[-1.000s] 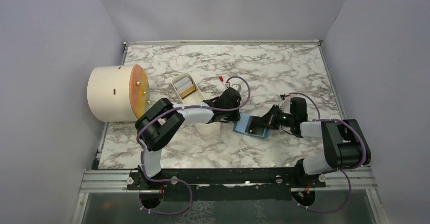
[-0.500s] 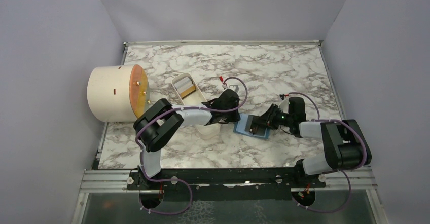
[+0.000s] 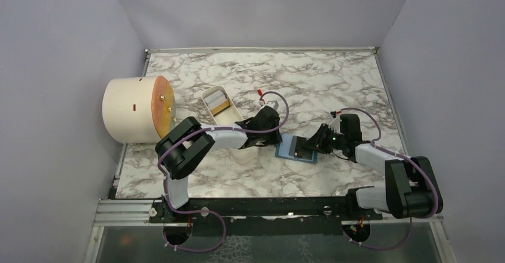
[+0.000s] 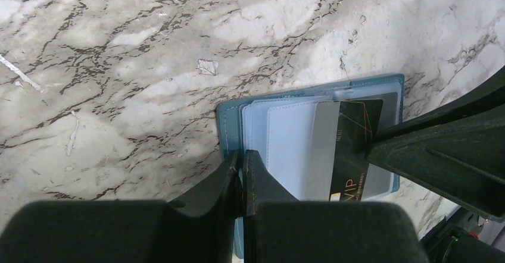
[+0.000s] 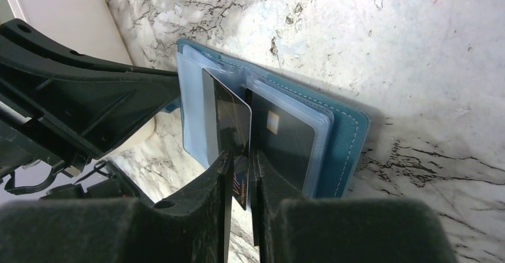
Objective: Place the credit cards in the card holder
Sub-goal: Insert the credit card into the card holder.
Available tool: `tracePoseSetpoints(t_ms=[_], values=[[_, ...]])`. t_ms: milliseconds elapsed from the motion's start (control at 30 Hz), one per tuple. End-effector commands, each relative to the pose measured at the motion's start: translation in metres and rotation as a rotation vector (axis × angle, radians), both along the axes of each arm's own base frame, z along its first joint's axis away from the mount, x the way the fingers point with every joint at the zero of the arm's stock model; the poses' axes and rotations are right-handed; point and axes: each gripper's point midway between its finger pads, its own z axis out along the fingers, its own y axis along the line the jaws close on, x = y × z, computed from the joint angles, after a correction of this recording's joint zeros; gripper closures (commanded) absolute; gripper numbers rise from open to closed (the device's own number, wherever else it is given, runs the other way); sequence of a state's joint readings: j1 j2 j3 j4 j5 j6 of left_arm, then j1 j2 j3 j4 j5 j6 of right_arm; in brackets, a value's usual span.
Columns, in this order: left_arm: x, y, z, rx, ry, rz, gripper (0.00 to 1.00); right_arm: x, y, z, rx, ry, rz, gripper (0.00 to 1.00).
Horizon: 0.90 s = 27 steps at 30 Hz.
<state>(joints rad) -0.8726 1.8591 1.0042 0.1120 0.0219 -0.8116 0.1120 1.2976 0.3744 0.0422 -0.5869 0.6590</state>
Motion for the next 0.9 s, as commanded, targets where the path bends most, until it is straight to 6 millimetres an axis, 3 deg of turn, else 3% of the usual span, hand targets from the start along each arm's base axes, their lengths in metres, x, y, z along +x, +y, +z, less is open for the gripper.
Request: tracePoseSetpoints(t_ms=[0,467,767,867], values=[[-0.022,0.012,-0.019,0.055,0.072,-0.025,1.0,-0.004,0.0,-0.005,-0.023,0.004,0.008,0.85],[-0.027,0.01,-0.015,0.007,0.075,-0.023,1.0,-0.008,0.026,-0.008,-0.026,0.014,0.068,0.9],[-0.024,0.008,-0.014,0.006,0.072,-0.022,1.0,0.004,0.025,-0.007,-0.068,-0.015,0.084,0.9],[-0.023,0.008,-0.014,0.006,0.069,-0.017,1.0,0.008,0.022,-0.004,-0.101,-0.02,0.089,0.84]])
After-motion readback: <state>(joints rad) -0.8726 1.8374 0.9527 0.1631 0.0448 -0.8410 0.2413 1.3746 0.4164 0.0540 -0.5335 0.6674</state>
